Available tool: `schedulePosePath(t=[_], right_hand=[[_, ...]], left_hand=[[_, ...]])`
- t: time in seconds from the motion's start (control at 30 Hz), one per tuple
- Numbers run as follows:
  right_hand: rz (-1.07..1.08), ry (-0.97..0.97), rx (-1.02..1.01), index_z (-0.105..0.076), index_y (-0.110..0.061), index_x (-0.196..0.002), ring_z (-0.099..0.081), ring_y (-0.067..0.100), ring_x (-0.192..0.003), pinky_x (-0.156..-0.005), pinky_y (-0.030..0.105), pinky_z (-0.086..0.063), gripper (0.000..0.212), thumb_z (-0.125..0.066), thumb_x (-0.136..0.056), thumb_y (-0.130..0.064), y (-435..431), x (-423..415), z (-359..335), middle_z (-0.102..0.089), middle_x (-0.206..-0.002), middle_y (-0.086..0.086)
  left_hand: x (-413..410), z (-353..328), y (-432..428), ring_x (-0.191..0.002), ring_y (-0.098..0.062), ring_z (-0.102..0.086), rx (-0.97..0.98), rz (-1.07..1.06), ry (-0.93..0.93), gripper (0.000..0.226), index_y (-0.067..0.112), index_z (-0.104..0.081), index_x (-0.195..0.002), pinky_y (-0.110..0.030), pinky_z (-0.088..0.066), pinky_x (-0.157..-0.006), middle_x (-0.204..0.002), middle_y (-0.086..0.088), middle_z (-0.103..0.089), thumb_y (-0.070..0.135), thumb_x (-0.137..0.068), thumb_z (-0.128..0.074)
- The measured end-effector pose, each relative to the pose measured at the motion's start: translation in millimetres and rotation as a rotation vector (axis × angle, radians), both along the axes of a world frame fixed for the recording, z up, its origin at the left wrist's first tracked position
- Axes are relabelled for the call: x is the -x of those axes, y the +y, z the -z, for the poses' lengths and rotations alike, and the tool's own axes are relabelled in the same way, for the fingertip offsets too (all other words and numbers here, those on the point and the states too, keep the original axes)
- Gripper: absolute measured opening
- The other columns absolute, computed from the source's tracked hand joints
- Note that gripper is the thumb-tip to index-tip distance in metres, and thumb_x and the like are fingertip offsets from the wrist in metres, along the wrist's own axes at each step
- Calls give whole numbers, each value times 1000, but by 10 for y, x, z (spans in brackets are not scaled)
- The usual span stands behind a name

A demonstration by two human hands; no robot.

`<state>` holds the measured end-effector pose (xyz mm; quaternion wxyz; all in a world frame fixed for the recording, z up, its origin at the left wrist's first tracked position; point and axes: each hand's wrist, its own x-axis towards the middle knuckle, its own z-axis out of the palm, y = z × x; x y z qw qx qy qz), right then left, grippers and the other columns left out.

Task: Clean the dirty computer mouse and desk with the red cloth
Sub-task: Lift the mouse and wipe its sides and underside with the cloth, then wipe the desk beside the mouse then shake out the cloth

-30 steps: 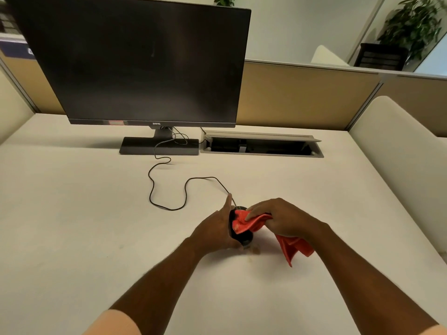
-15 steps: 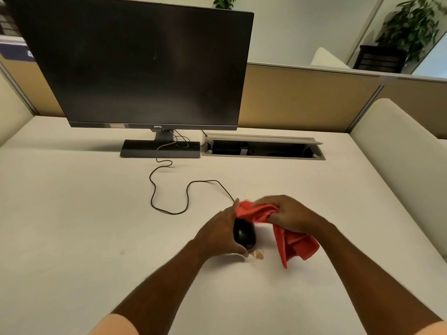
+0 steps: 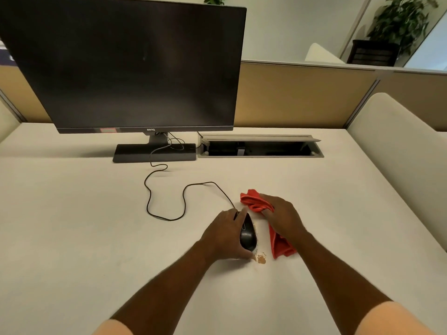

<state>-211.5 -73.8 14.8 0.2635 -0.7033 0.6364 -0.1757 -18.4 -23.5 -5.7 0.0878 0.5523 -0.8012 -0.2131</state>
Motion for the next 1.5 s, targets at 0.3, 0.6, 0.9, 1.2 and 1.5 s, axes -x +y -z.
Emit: schedulePosePath(t=[0.3, 0.6, 0.9, 1.2, 1.5], right_hand=[[-243, -21, -26, -55, -32, -131, -59, 15, -110, -95, 40, -46, 36, -45, -96, -30, -107, -274, 111, -64, -126, -6], [-436, -149, -211, -60, -33, -107, -60, 6, -93, -79, 24, -48, 21, -53, -90, -22, -50, -437, 88, -66, -103, -8], [-589, -95, -307, -64, -36, -120, -52, -7, -108, -91, 11, -43, 35, -55, -86, -36, 303, -298, 128, -57, -128, -11], [-685, -77, -231, -60, -31, -130, -30, -9, -134, -115, 16, -11, 43, -50, -91, -17, 551, -100, 284, -52, -141, -14], [-701, -82, -233, -61, -31, -130, -36, -3, -134, -115, 17, -16, 42, -51, -92, -14, 538, -90, 260, -53, -141, -12]], left_hand=[[-318, -347, -259, -124, -19, -38, -20, -40, 180, 118, 24, -9, -153, -31, -42, -96, -141, -4, -40, 64, -63, -75], [-321, -414, -446, -126, -23, -37, 2, -31, 163, 116, 22, -10, -154, -35, -40, -99, -143, -6, -38, 66, -66, -73], [-282, -276, -512, -126, -24, -38, -40, -72, 125, 116, 25, -13, -152, -38, -43, -100, -141, -5, -39, 72, -63, -69], [-103, -76, -511, -130, -28, -35, -61, -24, 15, 116, 22, -11, -154, -40, -40, -105, -147, -10, -33, 66, -66, -72], [-83, 58, -491, -141, -30, -24, -78, -11, -8, 113, 23, -7, -155, -43, -33, -114, -157, -12, -19, 63, -70, -70]])
